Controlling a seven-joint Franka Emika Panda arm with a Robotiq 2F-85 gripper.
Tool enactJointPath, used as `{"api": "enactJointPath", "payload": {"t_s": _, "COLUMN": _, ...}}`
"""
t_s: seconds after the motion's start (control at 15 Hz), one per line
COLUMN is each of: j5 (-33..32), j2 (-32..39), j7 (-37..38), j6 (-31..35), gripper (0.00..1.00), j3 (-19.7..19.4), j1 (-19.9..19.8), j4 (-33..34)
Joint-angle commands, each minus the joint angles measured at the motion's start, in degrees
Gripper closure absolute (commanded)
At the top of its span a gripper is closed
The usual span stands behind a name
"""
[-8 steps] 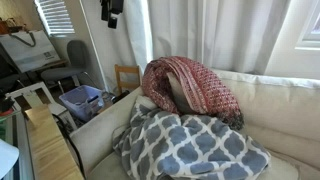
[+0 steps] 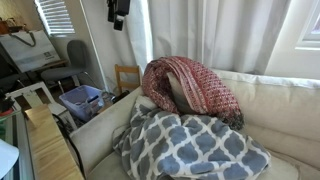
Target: Pick up the gray and white blanket from the couch and put it on top of the red blanket
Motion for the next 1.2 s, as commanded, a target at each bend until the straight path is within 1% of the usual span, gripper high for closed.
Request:
{"api": "enactJointPath", "payload": {"t_s": 0.0, "j5": 1.0, "j2": 13.8, "j7": 1.3, "j6": 2.0, "gripper": 0.00, "j3": -2.7, "j1": -4.2, "j4": 5.5}}
{"api": "enactJointPath", "payload": {"t_s": 0.07, "j5": 2.4, "j2": 17.3, "j7": 1.1, "j6": 1.8, "gripper": 0.00, "j3": -3.6, "j1": -4.9, "j4": 7.0}}
{"api": "enactJointPath", "payload": {"t_s": 0.2, "j5": 5.2, "j2": 24.4, "j7": 1.6, "j6": 2.1, "gripper": 0.00, "j3": -4.2, "j1": -6.1, "j4": 10.2}}
{"api": "enactJointPath", "payload": {"t_s": 0.4, "j5": 8.0, "j2": 35.2, "j7": 6.0, "j6": 3.5, "gripper": 0.00, "j3": -3.2, "j1": -6.7, "j4": 18.0}}
{"api": "enactJointPath", "payload": {"t_s": 0.47, "j5": 9.5, "j2": 38.8, "j7": 5.5, "j6": 3.0, "gripper": 0.00, "j3": -2.8, "j1": -7.1, "j4": 21.1}}
{"api": "enactJointPath", "payload": {"t_s": 0.53, "j5": 12.7, "j2": 42.4, "j7": 3.0, "j6": 1.1, "gripper": 0.00, "j3": -1.9, "j1": -8.3, "j4": 24.7}}
{"api": "enactJointPath", "payload": {"t_s": 0.6, "j5": 8.6, "j2": 34.6, "j7": 4.3, "j6": 3.5, "gripper": 0.00, "j3": -2.7, "j1": -7.1, "j4": 17.3}}
{"api": "enactJointPath", "payload": {"t_s": 0.73, "j5": 10.7, "j2": 40.2, "j7": 4.2, "j6": 3.4, "gripper": 0.00, "j3": -1.9, "j1": -7.4, "j4": 21.9}}
{"api": "enactJointPath", "payload": {"t_s": 0.93, "j5": 11.1, "j2": 42.6, "j7": 4.2, "j6": 3.0, "gripper": 0.00, "j3": -1.7, "j1": -7.8, "j4": 24.2}}
{"api": "enactJointPath", "payload": {"t_s": 1.0, "j5": 10.5, "j2": 43.4, "j7": 5.7, "j6": 1.7, "gripper": 0.00, "j3": -2.2, "j1": -7.8, "j4": 25.9}}
{"api": "enactJointPath", "payload": {"t_s": 1.13, "j5": 9.5, "j2": 48.1, "j7": 10.3, "j6": 1.4, "gripper": 0.00, "j3": -2.5, "j1": -7.4, "j4": 31.4}}
